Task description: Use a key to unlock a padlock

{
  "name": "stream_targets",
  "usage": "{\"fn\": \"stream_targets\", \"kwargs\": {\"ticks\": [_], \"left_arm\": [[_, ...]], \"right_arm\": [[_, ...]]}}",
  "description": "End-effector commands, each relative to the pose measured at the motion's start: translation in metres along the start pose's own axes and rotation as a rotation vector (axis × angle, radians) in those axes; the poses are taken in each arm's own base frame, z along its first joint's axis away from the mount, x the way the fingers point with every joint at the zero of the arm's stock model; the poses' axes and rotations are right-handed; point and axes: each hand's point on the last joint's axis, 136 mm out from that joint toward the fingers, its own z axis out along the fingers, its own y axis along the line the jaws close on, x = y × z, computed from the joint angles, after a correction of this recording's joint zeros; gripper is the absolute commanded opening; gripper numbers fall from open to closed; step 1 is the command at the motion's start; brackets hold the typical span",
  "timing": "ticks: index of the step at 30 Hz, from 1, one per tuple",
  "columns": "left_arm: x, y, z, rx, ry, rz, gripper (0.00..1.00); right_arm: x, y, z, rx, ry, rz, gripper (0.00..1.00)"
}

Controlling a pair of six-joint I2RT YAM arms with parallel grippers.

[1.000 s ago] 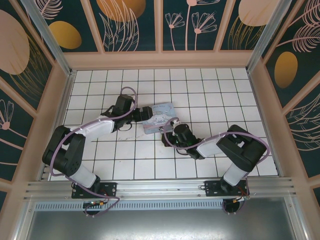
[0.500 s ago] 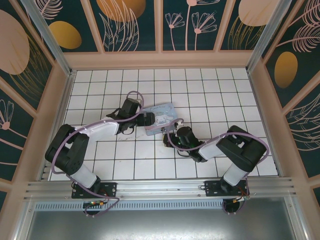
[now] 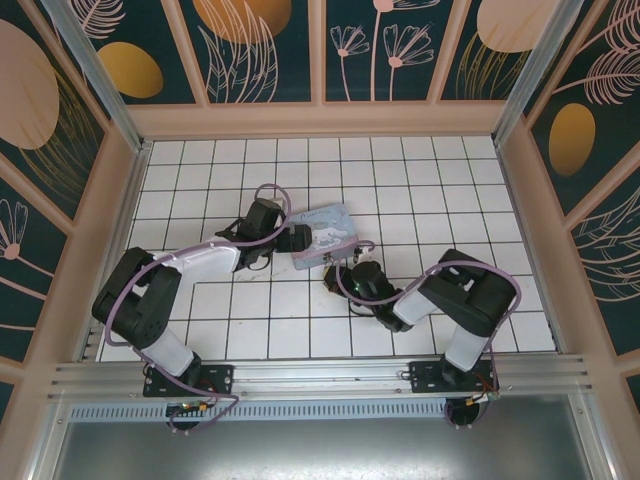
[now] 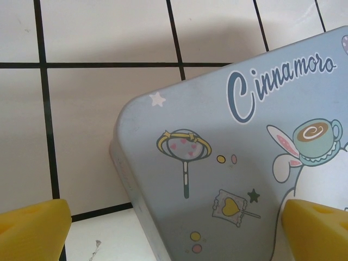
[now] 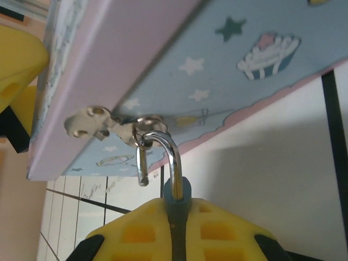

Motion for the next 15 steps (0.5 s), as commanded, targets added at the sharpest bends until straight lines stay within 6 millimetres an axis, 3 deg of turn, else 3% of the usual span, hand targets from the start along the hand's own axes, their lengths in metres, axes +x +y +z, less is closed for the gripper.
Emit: {"fn": "stream_targets", "kwargs": {"ticks": [1, 8, 15], "left_arm": [[0.047, 0.040, 0.012, -0.143, 0.129, 0.017, 0.98], [0.058, 0.049, 0.017, -0.174, 0.155, 0.026, 0.98], [0.072, 0.058, 0.024, -0.195, 0.193, 0.031, 0.94]], "right_arm": [[-0.012, 0.013, 0.005, -0.051, -0.084, 0.078, 0.00], [-0.018, 0.003, 0.001, -0.038, -0.119, 0.106, 0.00], [-0.037, -0.001, -0.006, -0.020, -0.149, 0.077, 0.00]]}}
